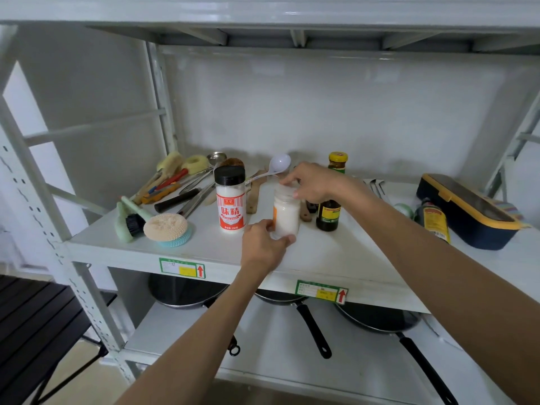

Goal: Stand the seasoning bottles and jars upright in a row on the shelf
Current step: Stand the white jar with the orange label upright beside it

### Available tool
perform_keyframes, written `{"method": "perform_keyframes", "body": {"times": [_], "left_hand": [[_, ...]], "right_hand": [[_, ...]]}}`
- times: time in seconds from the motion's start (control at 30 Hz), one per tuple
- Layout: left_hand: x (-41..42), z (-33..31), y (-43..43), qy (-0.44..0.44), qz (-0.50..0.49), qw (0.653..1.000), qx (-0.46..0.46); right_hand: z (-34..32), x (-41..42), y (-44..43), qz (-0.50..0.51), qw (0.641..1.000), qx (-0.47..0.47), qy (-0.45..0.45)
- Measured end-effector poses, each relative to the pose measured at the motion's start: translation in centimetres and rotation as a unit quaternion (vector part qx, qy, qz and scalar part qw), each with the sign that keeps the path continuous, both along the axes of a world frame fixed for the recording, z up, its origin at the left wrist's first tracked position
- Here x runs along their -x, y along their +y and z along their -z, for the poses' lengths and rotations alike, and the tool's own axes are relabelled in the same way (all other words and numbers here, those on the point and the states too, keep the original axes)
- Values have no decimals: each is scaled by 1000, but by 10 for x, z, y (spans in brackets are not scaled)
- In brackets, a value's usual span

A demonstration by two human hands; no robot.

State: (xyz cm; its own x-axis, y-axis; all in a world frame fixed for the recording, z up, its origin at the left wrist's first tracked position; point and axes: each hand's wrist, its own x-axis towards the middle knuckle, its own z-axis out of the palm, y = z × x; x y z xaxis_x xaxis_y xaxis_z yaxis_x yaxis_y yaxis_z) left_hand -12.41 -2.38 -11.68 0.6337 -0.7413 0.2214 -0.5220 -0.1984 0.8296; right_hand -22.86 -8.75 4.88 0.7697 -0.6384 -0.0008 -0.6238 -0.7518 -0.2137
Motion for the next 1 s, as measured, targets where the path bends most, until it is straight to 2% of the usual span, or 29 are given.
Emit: {"method": "perform_keyframes", "body": {"times": [0.17,0.37,0.43,0.53,0.7,0.87,1.0], "left_hand": [[1,0,0,5,6,1000,-2],[1,0,-1,-5,4,1000,0],[2,0,-1,-3,4,1000,0],[2,0,0,-1,5,1000,-4],[3,1,0,-6,-2,1000,-10],[4,-1,1,-10,-3,1000,-11],[4,-1,1,-15,-6,1000,-9]], "right_hand": [[-8,-1,3,-5,998,-9,61],[13,-11,1,11,997,44,-58],[17,-13,5,17,994,88,-66],[14,-12,8,13,992,103,-65],[11,-6,8,-26,993,85,-77],[10,0,4,-45,994,6,-96],[6,1,3,-42,994,-22,-94]]}}
